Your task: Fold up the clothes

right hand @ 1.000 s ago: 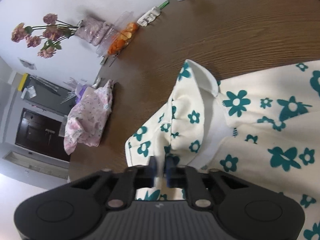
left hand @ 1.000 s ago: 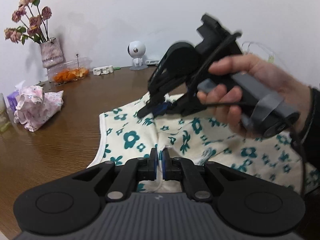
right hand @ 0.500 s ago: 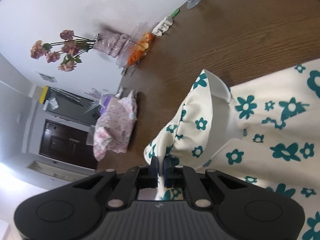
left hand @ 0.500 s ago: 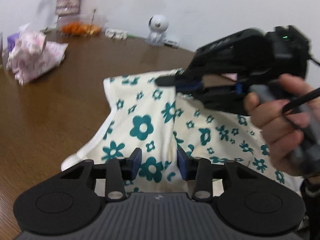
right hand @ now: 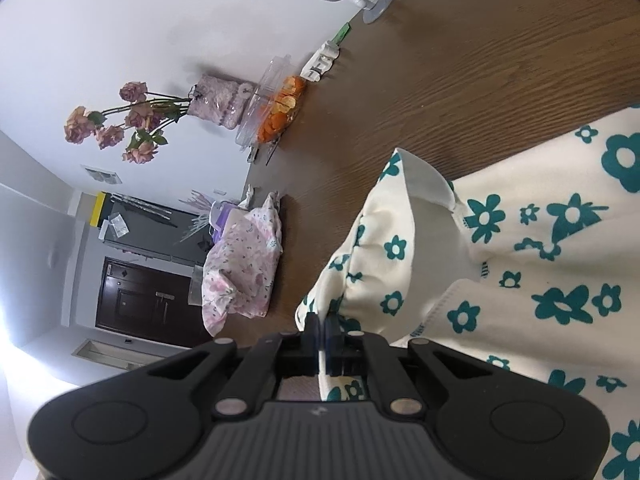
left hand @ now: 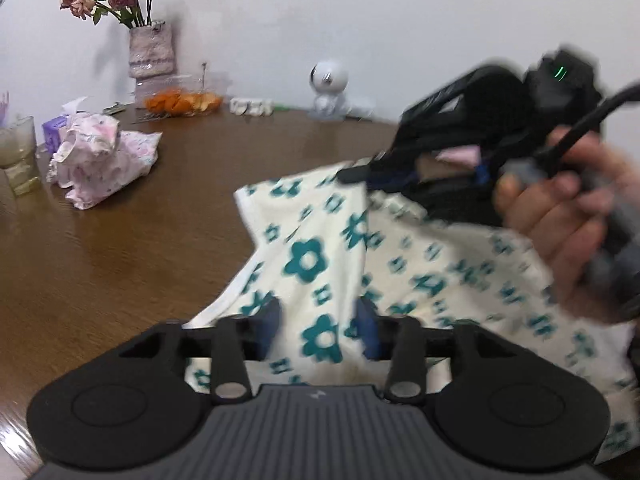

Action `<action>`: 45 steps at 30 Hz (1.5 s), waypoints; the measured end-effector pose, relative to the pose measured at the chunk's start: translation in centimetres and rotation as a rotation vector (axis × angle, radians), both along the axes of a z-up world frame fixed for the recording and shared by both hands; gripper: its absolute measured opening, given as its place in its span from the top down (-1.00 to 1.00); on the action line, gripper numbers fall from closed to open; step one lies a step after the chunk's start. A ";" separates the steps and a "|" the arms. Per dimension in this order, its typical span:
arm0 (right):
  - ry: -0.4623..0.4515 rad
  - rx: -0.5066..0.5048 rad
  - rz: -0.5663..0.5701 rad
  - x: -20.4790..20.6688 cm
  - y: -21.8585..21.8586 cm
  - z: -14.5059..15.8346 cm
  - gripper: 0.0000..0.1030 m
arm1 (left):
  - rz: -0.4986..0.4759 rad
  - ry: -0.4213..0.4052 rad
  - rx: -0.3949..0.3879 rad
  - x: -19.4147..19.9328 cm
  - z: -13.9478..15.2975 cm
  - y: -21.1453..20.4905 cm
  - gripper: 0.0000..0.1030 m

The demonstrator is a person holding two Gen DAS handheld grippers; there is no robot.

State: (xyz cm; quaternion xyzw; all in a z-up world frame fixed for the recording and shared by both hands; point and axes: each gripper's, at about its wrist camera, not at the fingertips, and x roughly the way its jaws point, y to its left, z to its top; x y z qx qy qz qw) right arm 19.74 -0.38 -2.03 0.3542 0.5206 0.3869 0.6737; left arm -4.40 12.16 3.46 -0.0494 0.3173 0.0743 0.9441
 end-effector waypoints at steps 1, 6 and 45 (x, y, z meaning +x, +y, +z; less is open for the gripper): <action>0.000 -0.002 0.001 0.0 0.0 0.0 0.96 | -0.003 0.006 0.014 0.1 -0.2 0.0 0.71; -0.003 0.001 0.003 -0.1 0.0 0.0 0.96 | -0.024 0.009 0.131 0.2 -0.4 -1.1 0.91; -0.509 -0.528 0.273 -7.8 2.2 2.4 0.85 | -0.263 0.111 0.051 -3.7 0.0 -2.4 0.28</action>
